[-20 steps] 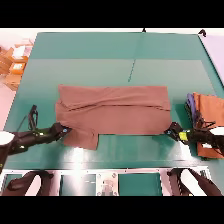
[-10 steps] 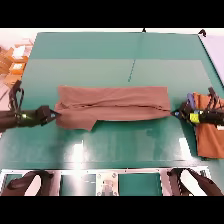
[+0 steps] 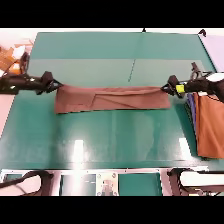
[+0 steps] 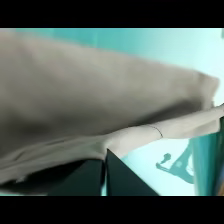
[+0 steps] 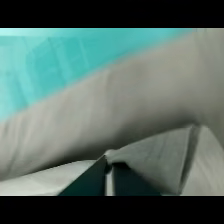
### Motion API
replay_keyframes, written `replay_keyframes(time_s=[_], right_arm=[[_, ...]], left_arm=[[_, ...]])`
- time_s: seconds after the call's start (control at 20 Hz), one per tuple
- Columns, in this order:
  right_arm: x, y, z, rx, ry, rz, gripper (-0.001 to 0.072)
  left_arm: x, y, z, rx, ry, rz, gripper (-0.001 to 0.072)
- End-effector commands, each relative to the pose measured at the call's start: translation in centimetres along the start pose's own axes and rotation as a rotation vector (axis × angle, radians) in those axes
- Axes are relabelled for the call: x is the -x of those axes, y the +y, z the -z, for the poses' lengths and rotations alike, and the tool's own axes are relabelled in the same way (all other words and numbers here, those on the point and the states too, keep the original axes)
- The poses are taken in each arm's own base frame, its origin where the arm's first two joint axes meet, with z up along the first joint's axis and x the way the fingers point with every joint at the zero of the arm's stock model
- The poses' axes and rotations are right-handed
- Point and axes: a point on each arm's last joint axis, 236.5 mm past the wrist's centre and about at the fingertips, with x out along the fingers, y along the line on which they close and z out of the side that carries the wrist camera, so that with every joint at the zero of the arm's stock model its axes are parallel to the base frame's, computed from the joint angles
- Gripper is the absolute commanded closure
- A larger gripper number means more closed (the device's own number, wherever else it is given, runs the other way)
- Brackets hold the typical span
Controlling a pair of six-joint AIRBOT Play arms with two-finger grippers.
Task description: Fold the shirts.
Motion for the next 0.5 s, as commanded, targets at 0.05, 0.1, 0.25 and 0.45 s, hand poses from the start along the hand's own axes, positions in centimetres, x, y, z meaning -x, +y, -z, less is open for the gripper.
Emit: replay_keyframes(time_s=[0.05,0.1,0.25,0.45], right_arm=[[-5.5,-1.1,-4.7,-0.051,0.028,-0.031,0.0265],[-4.7,-0.9,-5.6,-0.045,0.037,-0.046,0.0264],[-0.3,-2.3,-7.3,0.017,0.063,-0.027,0.0247],[2.6,-7.8,-4.8,0.039,0.196,0.026,0.0163]], left_arm=[[-7.4,2.4,-5.2,-0.023,-0.014,-0.001,-0.0003],[-7.5,2.1,-6.0,-0.034,-0.021,0.006,0.0001],[-4.5,1.0,-7.4,-0.080,-0.013,0.030,0.0002],[-2.3,-0.2,-5.6,-0.094,0.103,0.082,0.0192]])
